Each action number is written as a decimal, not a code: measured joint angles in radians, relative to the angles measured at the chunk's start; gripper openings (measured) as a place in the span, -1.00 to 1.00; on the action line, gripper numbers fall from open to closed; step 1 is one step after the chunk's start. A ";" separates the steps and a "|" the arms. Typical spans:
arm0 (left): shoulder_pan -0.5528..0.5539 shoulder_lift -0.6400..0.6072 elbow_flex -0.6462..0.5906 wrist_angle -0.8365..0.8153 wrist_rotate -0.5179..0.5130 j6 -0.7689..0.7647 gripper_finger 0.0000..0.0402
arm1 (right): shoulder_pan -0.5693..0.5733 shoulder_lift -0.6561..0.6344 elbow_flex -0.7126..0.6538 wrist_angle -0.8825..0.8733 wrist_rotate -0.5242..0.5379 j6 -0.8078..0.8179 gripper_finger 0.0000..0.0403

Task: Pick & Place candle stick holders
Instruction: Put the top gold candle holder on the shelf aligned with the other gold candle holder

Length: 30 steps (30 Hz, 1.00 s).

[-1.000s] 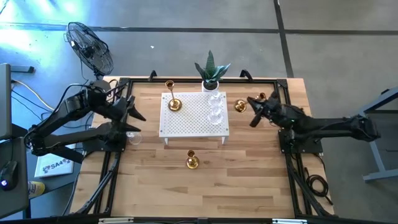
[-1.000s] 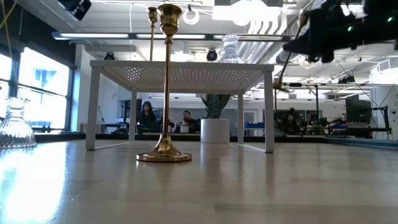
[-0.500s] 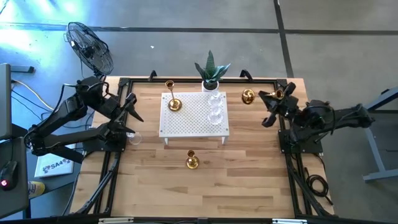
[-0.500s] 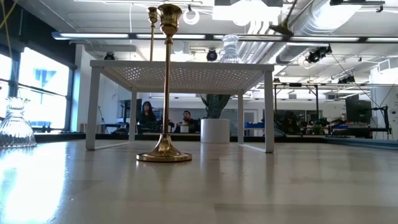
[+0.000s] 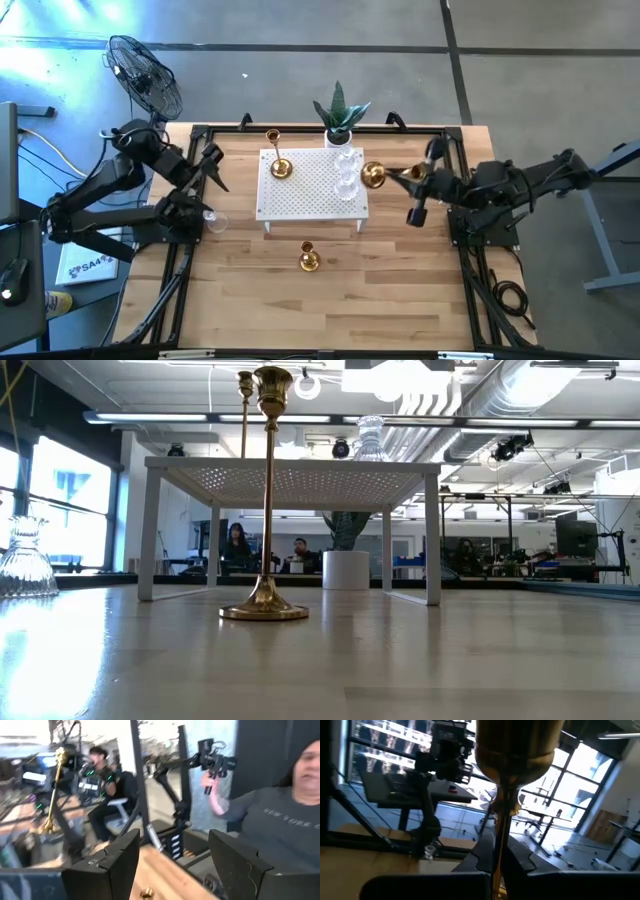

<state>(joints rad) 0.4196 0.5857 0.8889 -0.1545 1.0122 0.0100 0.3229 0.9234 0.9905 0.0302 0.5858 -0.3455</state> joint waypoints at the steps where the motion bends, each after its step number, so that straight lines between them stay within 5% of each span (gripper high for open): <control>1: -0.027 0.018 0.000 0.042 0.000 -0.013 0.16 | 0.008 0.027 0.024 0.000 -0.018 0.005 -0.97; 5: -0.172 0.108 0.000 0.167 -0.046 -0.026 0.16 | 0.037 0.133 0.120 -0.002 -0.096 0.028 -0.97; 12: -0.390 0.284 0.000 0.242 -0.363 -0.068 0.16 | 0.074 0.280 0.221 -0.004 -0.187 0.049 -0.98; 25: -0.508 0.507 0.000 0.357 -0.682 -0.062 0.16 | 0.062 0.444 0.235 0.066 -0.307 0.104 -0.98; 30: -0.530 0.575 0.000 0.393 -0.687 -0.032 0.16 | 0.050 0.465 0.235 0.071 -0.326 0.105 -0.98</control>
<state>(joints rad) -0.1102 1.1606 0.8894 0.2387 0.3255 -0.0220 0.3726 1.3887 1.2259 0.1009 0.2603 -0.2401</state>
